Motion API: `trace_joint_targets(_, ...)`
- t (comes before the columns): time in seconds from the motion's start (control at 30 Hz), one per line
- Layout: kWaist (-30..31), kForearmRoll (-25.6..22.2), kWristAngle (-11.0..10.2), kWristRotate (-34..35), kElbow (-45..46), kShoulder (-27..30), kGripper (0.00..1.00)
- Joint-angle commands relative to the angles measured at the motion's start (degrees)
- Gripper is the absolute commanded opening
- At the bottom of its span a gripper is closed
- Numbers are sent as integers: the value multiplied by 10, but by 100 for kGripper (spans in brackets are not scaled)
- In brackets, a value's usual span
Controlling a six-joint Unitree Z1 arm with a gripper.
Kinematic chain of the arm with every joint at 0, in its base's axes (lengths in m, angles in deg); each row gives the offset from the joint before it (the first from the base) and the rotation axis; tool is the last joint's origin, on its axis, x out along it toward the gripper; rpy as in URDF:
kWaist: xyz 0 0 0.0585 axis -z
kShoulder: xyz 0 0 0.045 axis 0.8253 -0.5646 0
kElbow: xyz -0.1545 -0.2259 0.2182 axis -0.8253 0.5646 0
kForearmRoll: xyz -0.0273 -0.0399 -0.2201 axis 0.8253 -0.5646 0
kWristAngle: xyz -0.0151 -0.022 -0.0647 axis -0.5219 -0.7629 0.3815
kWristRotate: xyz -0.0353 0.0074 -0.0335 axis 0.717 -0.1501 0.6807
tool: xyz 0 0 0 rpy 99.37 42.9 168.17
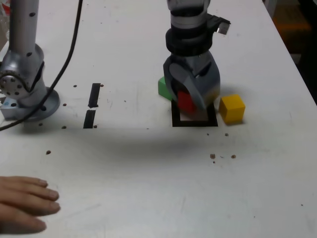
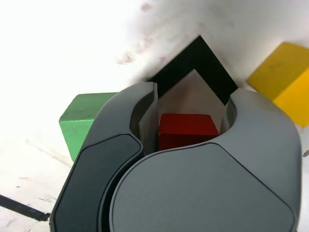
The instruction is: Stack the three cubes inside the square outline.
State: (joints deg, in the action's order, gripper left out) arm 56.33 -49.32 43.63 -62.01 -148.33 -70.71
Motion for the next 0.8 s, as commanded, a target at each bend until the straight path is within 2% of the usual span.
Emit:
trace_joint_targets(0.0, -1, 0, 0, 0, -1, 8, 28)
trace_joint_targets(0.23, 2, 11, 11, 2, -2, 15, 28)
trace_joint_targets(0.43, 19, 43, 28, 4, 6, 15, 29)
trace_joint_targets(0.77, 22, 57, 29, 8, 26, 18, 33)
